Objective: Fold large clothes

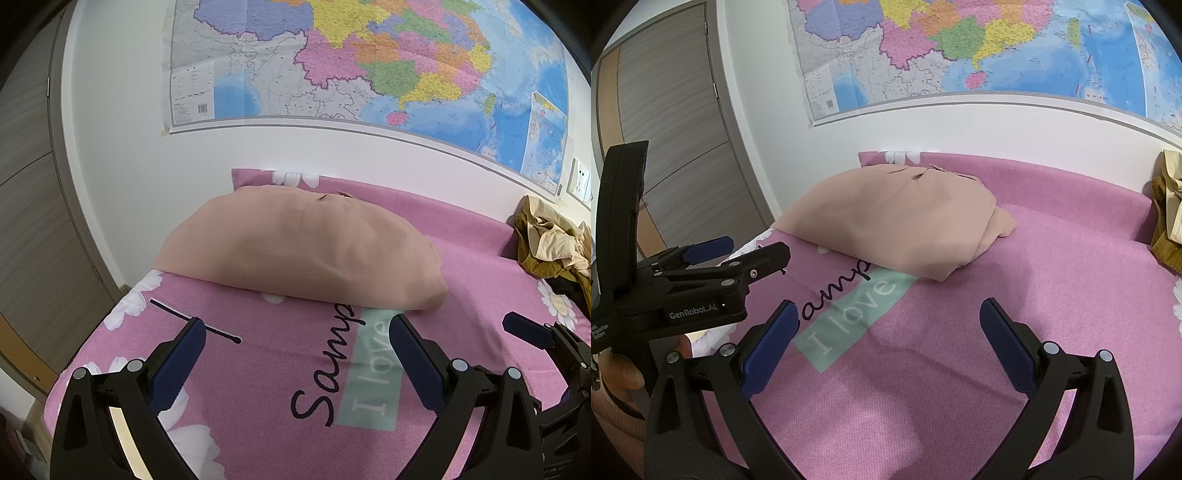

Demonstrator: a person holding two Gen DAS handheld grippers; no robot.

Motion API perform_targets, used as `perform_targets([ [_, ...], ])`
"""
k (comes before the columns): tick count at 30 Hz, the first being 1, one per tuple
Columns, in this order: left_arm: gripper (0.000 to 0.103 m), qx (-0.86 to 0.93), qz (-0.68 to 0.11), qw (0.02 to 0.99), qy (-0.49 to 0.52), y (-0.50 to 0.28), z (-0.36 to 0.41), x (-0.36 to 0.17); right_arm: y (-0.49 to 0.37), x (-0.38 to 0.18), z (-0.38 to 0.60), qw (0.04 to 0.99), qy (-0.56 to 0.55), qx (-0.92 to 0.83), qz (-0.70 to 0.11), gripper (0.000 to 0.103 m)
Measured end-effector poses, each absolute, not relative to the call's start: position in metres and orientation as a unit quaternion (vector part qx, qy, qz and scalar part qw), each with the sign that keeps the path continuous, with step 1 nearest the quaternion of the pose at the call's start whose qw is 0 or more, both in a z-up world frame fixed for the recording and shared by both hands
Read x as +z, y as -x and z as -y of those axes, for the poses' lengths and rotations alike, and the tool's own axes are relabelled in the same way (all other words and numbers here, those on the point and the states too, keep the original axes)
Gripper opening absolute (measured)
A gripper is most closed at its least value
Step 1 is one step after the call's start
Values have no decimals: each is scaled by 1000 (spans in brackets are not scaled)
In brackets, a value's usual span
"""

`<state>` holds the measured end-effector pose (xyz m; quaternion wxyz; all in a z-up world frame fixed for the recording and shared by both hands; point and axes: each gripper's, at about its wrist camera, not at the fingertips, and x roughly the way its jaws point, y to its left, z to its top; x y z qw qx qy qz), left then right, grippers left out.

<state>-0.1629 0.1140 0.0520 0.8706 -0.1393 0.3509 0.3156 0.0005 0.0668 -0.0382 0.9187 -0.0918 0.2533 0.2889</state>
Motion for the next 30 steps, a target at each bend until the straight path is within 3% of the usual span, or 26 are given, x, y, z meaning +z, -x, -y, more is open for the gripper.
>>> perform_targets([
  [30, 96, 312, -356, 870, 138, 162, -112, 47, -1, -40, -66, 920, 87, 288, -252, 97],
])
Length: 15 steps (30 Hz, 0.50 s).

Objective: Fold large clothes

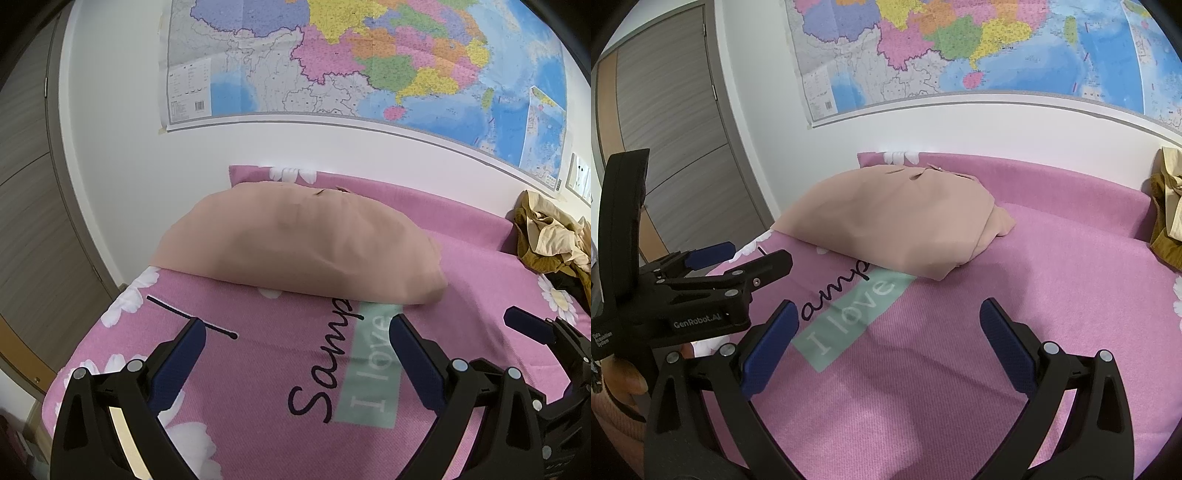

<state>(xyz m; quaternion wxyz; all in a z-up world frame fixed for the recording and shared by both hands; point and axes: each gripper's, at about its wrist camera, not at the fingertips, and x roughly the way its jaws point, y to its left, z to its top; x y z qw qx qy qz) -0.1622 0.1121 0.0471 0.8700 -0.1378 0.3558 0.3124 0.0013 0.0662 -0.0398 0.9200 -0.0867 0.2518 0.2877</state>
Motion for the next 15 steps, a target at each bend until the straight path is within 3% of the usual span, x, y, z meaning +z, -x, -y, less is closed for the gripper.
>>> perform_targets([
  [15, 96, 312, -355, 870, 138, 164, -110, 47, 1, -39, -66, 920, 87, 288, -250, 97],
])
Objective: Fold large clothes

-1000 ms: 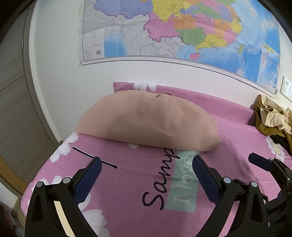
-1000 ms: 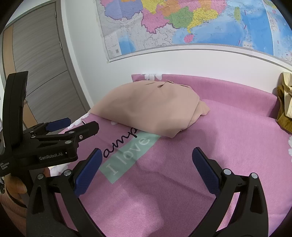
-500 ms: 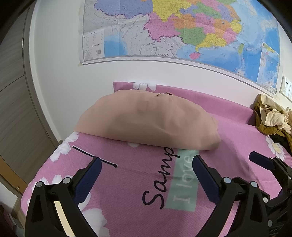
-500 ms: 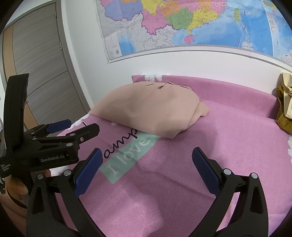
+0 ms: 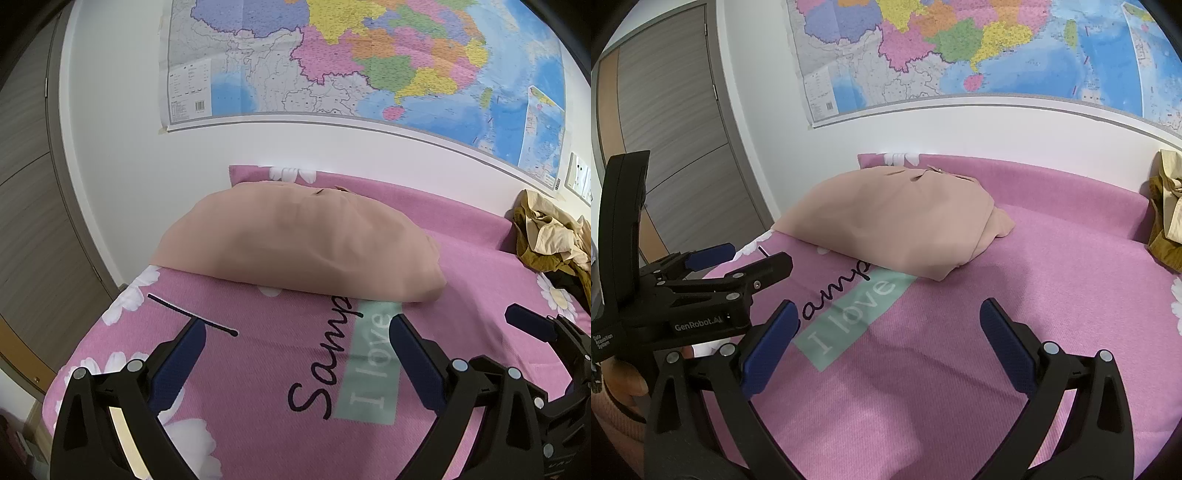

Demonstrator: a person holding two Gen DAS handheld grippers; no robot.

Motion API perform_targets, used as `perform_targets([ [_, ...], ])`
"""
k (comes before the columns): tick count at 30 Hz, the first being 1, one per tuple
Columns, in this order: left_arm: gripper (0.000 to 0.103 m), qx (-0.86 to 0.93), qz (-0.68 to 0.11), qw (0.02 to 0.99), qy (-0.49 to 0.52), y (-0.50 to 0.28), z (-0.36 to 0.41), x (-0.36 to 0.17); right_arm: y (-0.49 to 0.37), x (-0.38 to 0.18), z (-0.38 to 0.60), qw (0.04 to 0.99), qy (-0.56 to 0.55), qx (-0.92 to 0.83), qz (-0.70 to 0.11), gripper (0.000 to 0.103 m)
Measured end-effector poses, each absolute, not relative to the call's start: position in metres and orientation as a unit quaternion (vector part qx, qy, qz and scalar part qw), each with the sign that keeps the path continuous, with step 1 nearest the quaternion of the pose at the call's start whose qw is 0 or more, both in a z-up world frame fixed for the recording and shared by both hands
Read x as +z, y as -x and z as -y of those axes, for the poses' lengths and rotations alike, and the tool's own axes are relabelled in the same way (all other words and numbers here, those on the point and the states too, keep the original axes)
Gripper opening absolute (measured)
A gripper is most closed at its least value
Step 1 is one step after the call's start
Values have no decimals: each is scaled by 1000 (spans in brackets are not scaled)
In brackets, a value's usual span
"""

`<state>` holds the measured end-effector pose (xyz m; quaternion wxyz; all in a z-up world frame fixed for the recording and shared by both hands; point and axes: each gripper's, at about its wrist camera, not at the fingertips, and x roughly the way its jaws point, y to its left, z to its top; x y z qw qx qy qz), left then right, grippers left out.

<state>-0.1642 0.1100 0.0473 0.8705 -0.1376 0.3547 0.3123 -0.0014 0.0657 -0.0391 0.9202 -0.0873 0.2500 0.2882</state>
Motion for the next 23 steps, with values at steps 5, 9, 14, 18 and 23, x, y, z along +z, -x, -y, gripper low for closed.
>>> perform_targets([
  [5, 96, 312, -355, 870, 139, 165, -109, 48, 3, -38, -65, 921, 88, 288, -247, 97],
  [9, 96, 308, -353, 873, 136, 166, -107, 49, 4, -37, -64, 922, 87, 287, -246, 97],
  [14, 96, 285, -343, 885, 132, 161, -94, 52, 12, -32, -48, 927, 75, 276, -242, 97],
  [18, 96, 252, -346, 894, 136, 149, -75, 54, 21, -27, -22, 936, 63, 253, -236, 97],
  [23, 96, 173, -359, 907, 134, 122, -39, 53, 35, -23, 25, 952, 32, 204, -228, 97],
])
